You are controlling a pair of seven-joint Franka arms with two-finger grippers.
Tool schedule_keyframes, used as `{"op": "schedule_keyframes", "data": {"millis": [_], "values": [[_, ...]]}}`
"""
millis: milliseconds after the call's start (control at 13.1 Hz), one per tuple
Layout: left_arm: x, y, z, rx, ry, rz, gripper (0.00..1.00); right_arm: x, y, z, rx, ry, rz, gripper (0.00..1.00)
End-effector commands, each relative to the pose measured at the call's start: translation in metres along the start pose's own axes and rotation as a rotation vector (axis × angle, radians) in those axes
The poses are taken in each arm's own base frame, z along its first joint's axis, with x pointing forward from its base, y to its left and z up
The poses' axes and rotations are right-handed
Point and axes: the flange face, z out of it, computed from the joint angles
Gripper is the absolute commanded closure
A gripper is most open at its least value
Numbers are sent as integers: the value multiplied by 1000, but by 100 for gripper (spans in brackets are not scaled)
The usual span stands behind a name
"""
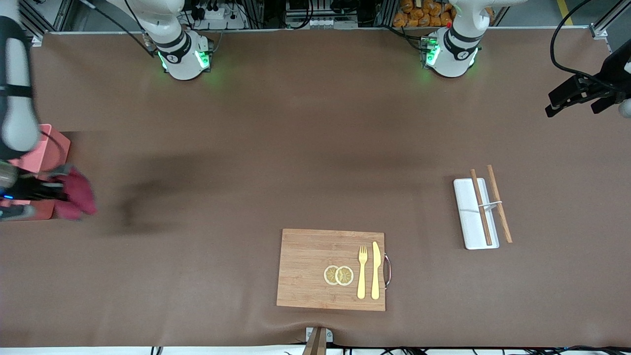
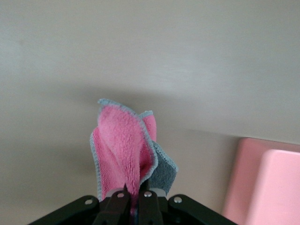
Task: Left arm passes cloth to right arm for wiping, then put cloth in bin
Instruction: 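Move the cloth into the pink bin and open the right gripper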
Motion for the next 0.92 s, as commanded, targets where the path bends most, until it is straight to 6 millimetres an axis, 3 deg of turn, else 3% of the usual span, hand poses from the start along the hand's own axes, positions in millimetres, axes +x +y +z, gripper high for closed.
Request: {"op": "schedule_keyframes", "data": {"millis": [0,153,306,459,612,689,766,842], "values": [[1,0,-5,21,17,18,0,-29,68,-15,-25,12,-91,100],[1,0,-5,21,17,18,0,-53,128,-6,-47,8,-122,100],[1,0,-5,20,18,18,0,-80,173,26,-61,12,-168,100],[3,0,-2,21,12,18,0,-106,206,82,-37,-1,-185,100],[3,0,-2,21,14,18,0,-123,222,129,-7,-17,-159,100],[3,0,-2,21,14,18,0,-125,226,143,-9,-17,-153,89],[4,0,-2,20,15,18,0,-124,227,147,-20,-15,-157,63],[4,0,-2,20,15,19,0,-123,227,149,-23,-4,-146,1]]}}
